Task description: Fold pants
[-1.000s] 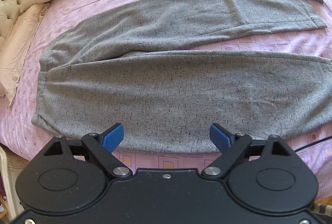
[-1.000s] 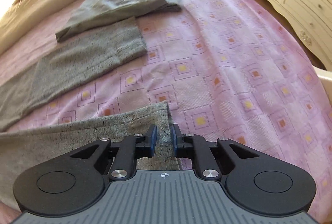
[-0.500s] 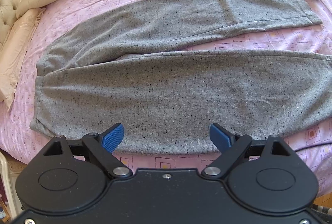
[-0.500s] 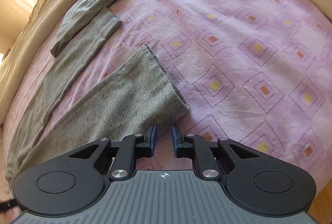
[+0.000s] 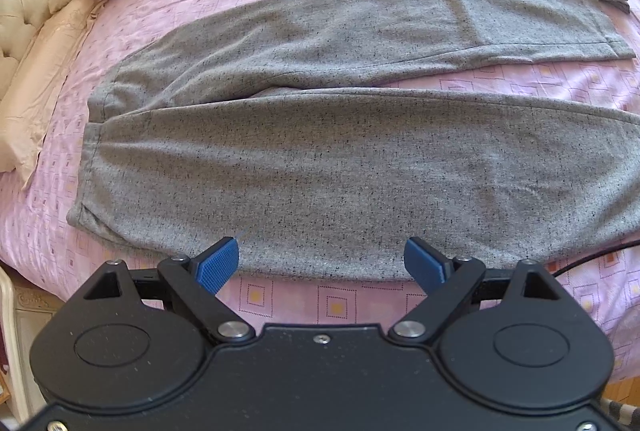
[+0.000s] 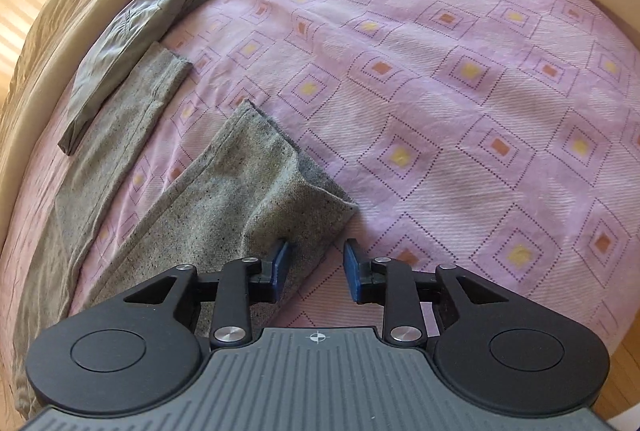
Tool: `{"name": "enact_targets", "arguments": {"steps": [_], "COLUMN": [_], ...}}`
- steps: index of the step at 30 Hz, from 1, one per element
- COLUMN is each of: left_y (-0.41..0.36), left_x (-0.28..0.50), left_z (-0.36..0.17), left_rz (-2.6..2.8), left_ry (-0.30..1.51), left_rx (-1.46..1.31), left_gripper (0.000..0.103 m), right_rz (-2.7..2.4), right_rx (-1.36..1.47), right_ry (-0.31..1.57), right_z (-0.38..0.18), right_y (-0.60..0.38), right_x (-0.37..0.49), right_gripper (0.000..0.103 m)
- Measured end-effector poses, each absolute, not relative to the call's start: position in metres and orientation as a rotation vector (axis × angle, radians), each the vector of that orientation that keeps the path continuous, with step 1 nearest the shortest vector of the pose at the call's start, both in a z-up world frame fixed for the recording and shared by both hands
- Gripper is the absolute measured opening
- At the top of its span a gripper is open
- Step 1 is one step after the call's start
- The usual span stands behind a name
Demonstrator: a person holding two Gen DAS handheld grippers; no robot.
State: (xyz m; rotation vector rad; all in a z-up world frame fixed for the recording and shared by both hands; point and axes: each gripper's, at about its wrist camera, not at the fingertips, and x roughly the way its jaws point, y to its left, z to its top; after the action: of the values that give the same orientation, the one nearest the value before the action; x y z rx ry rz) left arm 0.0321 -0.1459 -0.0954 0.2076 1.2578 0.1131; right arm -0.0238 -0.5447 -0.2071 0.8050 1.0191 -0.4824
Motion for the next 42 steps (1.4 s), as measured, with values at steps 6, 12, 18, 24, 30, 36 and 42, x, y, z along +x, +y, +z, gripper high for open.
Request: {"name": "enact_targets", "arguments": {"steps": [6, 12, 18, 24, 30, 36, 42], "left_y": [-0.148, -0.141, -0.121, -0.092, -0.072, -0.078, -0.092], "left_x": [0.035, 0.047, 0.059, 0.07, 0.075, 0.106, 0.176], "left_z": [-0.099, -0.119, -0.149, -0.2, -0.2, -0.148, -0.107], "left_rz": [0.071, 0.051, 0.022, 0.075, 0.045, 0.012, 0.006], "left_ry": [1.245, 1.238, 1.262, 1.372, 1.431, 1.291, 1.173], "left_rx": [0.222, 0.251, 0.296, 0.356, 0.32, 0.324, 0.305], "left_gripper": [0.09, 0.09, 0.09, 0.091, 0.084, 0.085, 0.086], "right_rz": [-0.509, -0.493, -0.574, -0.612, -0.627, -0.325, 0.027], "right_rx": [0.845, 0.673, 0.596, 0.531, 0.458, 0.243, -0.01], "right_ry": [1.02, 0.99, 1.049, 1.102, 1.108, 1.008, 0.959], "right_z": [-0.214, -0.181, -0.183, -0.192, -0.161, -0.111, -0.105], "right_y": [-0.545, -0.533, -0.53, -0.522, -0.517, -0.489, -0.436], "right_x": [-0.011, -0.021, -0.036, -0.037, -0.033, 0.021, 0.124], "right_gripper": [0.023, 0.009, 0.009, 0.009, 0.014, 0.02, 0.03]}}
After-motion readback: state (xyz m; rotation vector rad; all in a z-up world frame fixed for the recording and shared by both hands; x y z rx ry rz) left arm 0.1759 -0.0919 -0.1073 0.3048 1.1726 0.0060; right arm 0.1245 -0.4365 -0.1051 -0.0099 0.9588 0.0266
